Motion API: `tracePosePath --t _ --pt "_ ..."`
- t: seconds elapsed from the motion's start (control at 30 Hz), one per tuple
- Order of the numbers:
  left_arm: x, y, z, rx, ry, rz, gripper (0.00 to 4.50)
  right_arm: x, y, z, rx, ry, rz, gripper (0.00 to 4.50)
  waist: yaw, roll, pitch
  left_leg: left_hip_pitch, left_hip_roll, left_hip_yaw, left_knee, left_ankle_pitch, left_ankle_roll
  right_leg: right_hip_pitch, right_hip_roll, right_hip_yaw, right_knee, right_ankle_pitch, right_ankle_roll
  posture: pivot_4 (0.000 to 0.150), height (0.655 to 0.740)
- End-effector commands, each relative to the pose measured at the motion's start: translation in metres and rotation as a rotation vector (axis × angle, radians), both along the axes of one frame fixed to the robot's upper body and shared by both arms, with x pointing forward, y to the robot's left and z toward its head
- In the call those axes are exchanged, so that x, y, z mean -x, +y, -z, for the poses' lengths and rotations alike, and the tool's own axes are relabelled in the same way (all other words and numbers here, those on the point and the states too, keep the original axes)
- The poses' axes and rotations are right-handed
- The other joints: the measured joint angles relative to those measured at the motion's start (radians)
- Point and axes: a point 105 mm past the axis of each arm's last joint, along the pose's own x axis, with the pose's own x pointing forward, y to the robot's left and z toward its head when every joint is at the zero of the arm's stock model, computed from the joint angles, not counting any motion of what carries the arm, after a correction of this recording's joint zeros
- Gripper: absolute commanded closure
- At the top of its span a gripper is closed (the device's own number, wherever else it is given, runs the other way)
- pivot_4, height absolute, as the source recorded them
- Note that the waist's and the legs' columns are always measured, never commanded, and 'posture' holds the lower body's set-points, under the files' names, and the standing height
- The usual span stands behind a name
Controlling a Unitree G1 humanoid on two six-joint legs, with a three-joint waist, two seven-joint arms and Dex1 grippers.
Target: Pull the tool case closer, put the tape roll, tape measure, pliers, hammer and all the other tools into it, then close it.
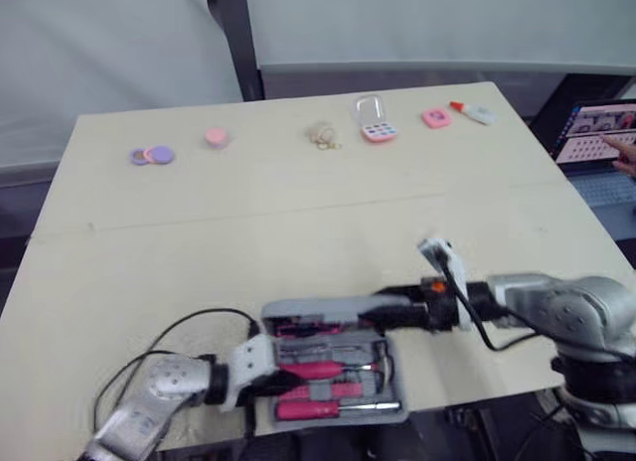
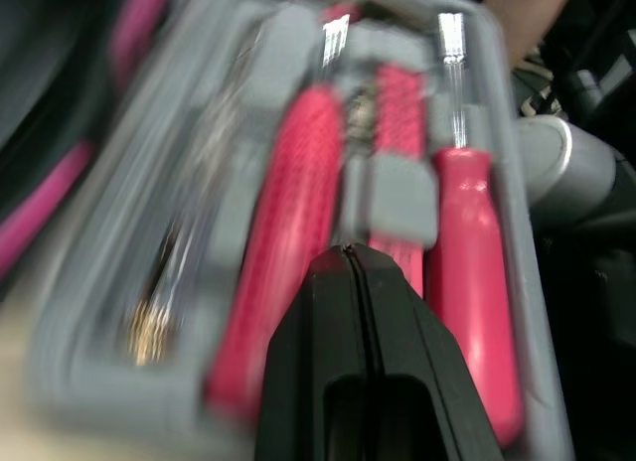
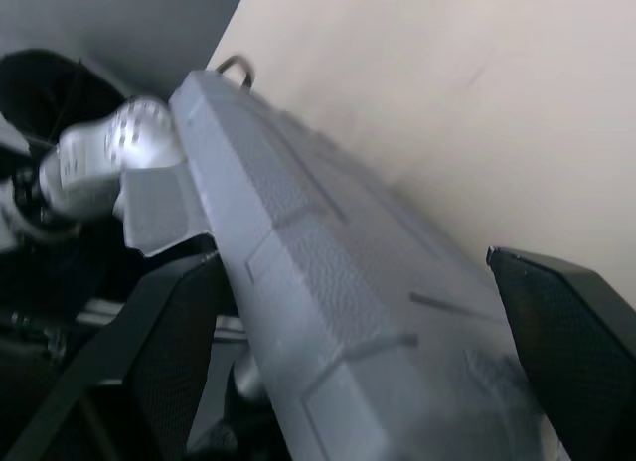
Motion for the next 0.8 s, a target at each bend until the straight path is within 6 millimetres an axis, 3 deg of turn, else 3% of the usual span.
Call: tracePosePath --t 0.03,0.17,0.23,0.37,0.53,0.8 --pt "0.021 0.014 -0.049 0.074 0.114 -0.046 4.5 0.031 -0.004 -0.009 0.024 -0.037 -0.082 0.05 0.0 0.0 0.0 0.0 0.0 0.0 0.0 -0.001 0.0 0.0 0.0 0.0 0.0 0.0 0.0 0.15 0.74" --pt "0.059 0.048 -0.086 0.081 0.347 -0.102 4.5 0.061 -0.016 0.001 0.114 -0.02 -0.108 0.05 0.007 -0.004 0.002 -0.001 -0.001 0.0 0.002 -0.004 0.003 0.001 -0.001 0.002 -0.002 0.0 0.0 0.15 0.74" --pt "0.066 0.07 -0.091 0.055 0.393 -0.158 4.5 0.077 -0.021 0.007 0.174 -0.021 -0.12 0.05 0.012 -0.004 0.002 -0.001 -0.001 0.0 0.002 -0.005 0.003 0.003 -0.001 0.002 -0.005 0.0 0.0 0.15 0.74" --pt "0.043 0.102 -0.093 0.04 0.214 -0.26 4.5 0.087 -0.033 0.007 0.222 -0.096 -0.068 0.05 0.032 -0.005 0.002 0.0 0.0 0.005 0.002 -0.005 0.003 0.004 0.0 0.001 -0.01 0.0 0.0 0.15 0.74" --pt "0.012 0.098 -0.091 0.075 0.076 -0.226 4.5 0.075 -0.054 0.01 0.265 -0.233 0.065 0.05 0.049 -0.012 0.002 0.001 -0.001 0.006 0.004 -0.005 0.003 0.006 0.001 0.002 -0.01 0.0 0.0 0.15 0.74" --pt "-0.012 0.078 -0.083 0.088 0.044 -0.184 4.5 0.059 -0.07 0.012 0.277 -0.326 0.17 0.05 0.03 -0.013 0.002 0.002 -0.001 0.006 0.003 -0.006 0.002 0.005 0.001 0.0 -0.006 0.0 0.0 0.15 0.74"
